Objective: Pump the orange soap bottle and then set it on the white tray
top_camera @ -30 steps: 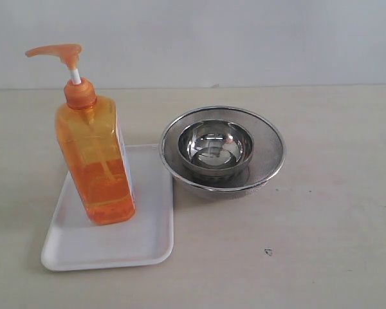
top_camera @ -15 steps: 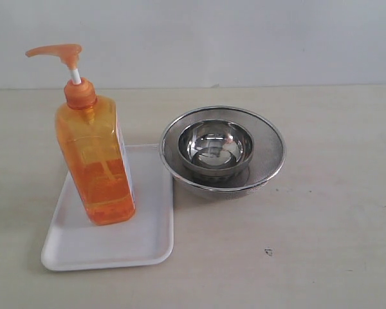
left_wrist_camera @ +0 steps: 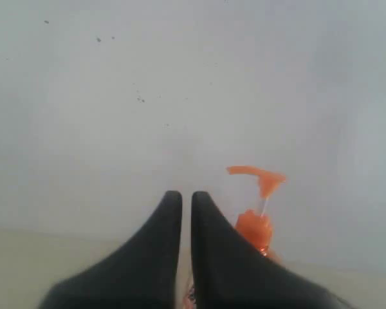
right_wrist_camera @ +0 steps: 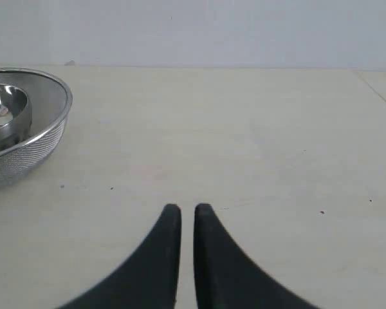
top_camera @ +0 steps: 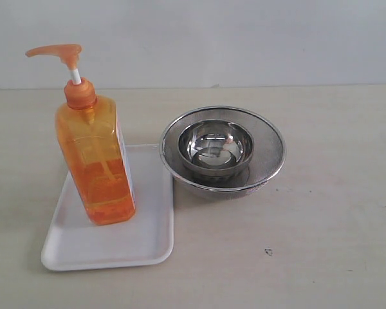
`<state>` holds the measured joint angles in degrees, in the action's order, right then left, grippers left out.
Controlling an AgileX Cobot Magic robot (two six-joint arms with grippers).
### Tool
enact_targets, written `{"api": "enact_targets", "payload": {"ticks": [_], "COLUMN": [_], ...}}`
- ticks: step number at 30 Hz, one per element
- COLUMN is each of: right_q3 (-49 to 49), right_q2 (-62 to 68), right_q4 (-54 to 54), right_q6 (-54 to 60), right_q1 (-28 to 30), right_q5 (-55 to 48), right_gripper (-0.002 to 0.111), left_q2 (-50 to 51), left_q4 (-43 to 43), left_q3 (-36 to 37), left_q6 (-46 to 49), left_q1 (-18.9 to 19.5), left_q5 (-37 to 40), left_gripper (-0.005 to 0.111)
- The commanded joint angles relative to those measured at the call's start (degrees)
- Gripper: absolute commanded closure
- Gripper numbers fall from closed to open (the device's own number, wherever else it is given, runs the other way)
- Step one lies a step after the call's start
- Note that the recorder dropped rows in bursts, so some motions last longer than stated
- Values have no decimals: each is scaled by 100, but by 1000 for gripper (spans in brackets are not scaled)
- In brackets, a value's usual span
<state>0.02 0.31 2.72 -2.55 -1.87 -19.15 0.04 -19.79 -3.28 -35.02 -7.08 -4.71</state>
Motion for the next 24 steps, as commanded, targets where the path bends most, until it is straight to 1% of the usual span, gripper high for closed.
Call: {"api": "enact_targets", "payload": {"ticks": [1,3,4,6,8,10,12,17,24], "right_q3": [-2,-2,-2,-2,-2,-2,-2,-2,-2], "right_q2": [-31,-31,-31,-31,-31,-31,-31,-31,-31], "right_q4": [47,47,47,47,47,47,47,47,47], "right_q6": [10,10,10,10,10,10,10,10,10], "right_q1": [20,20,20,20,20,20,20,20,20], "right_q5": [43,43,43,43,43,43,43,43,43], "right_gripper": [103,103,103,103,103,103,103,103,103], "left_q2": [-4,-4,-4,-4,-4,-4,-4,-4,-4], "left_q4": [1170,1170,1188,1270,1643,2199,2524,2491,2491], "left_q3": [328,328,328,328,328,328,328,328,328], "left_q6": [1717,1717,1717,1849,2246,2998,3607,3678,3657], "left_q1": [-17,-17,-17,-17,-17,-17,-17,-17,-17], "left_q5": [220,194,587,735,937,1311,1678,2396,2472], "left_gripper": [102,102,102,102,102,102,102,102,102]}}
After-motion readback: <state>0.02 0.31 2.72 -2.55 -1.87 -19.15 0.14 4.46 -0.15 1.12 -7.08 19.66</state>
